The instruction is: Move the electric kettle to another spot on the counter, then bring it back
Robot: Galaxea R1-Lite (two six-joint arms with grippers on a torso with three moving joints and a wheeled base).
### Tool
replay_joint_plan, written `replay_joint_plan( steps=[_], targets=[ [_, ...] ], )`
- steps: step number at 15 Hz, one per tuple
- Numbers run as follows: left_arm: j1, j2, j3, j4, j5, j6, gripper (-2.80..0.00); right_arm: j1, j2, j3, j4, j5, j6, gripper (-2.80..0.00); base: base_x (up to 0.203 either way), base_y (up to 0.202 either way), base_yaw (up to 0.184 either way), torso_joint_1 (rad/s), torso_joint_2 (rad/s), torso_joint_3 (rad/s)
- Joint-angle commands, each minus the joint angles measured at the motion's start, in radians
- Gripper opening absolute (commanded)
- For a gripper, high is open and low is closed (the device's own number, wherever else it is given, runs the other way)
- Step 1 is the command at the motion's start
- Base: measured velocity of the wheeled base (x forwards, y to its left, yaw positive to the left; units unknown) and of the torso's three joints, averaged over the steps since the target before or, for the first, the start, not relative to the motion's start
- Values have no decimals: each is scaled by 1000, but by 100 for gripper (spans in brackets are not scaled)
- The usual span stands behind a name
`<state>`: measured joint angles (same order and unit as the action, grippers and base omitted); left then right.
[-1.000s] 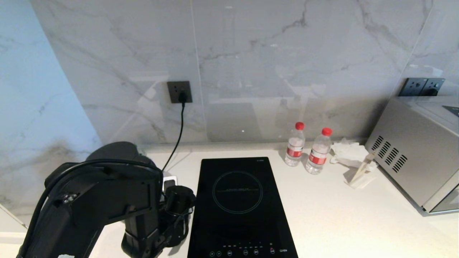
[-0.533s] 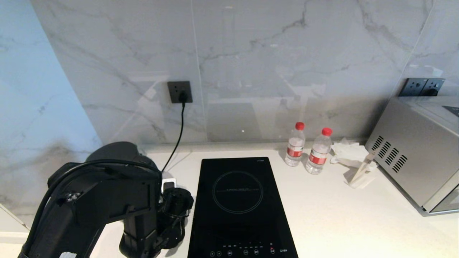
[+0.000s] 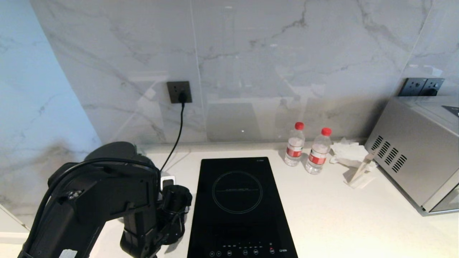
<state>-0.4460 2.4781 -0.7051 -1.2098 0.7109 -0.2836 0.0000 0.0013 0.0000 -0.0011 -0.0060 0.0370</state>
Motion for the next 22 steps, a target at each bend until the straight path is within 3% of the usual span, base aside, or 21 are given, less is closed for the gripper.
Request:
replay_joint_plan(
  steps=[1, 17, 22],
  targets=[
    [3, -8, -1, -7, 6, -1, 0, 0, 0, 0, 0, 0, 0, -280, 0, 0, 0, 0, 0, 0],
    [3, -50, 45, -9, 4, 25, 0, 0, 0, 0, 0, 0, 0, -280, 0, 0, 0, 0, 0, 0],
    [-16, 4, 121, -112, 1, 35, 0, 0, 0, 0, 0, 0, 0, -280, 0, 0, 0, 0, 0, 0]
  ],
)
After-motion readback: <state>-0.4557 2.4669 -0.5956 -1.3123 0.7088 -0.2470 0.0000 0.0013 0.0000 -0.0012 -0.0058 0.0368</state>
